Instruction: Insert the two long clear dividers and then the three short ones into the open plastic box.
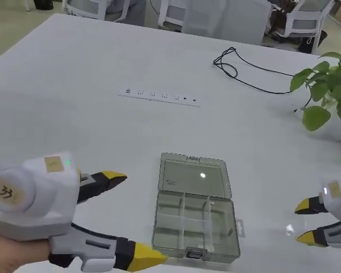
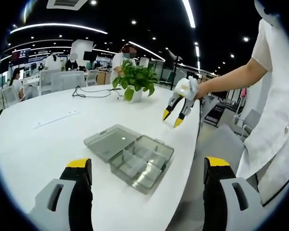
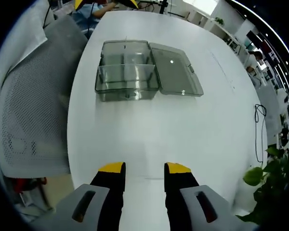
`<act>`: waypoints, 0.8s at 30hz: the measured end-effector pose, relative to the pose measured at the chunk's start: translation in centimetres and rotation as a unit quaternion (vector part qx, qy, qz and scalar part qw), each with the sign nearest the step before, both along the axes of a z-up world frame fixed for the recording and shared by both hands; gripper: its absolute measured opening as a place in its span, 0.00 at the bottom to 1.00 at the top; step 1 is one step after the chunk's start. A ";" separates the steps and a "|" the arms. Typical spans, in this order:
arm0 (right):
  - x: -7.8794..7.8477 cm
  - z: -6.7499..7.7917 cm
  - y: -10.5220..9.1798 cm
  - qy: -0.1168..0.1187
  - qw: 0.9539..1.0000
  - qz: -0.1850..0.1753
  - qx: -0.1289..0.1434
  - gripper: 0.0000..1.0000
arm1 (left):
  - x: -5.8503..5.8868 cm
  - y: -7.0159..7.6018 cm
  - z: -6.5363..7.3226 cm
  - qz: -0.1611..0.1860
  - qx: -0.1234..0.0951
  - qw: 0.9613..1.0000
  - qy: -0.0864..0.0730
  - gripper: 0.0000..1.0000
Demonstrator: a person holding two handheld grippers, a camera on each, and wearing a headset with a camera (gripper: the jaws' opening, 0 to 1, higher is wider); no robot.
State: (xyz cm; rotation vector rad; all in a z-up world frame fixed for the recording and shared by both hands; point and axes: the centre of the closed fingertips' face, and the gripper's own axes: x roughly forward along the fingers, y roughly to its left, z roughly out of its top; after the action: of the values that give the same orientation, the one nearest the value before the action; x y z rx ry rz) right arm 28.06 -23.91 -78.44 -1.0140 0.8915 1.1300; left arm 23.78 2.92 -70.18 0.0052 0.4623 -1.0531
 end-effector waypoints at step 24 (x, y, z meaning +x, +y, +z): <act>-2.6 8.6 10.0 -0.066 0.996 0.029 0.061 0.33 | 0.3 -4.7 4.1 0.027 -0.106 0.986 0.125 0.73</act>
State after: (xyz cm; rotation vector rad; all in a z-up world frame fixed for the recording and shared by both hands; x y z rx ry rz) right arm 25.45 -13.95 -69.87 -1.0065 0.6842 1.1390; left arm 24.09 -1.83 -66.05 -0.3292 0.5712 -1.0507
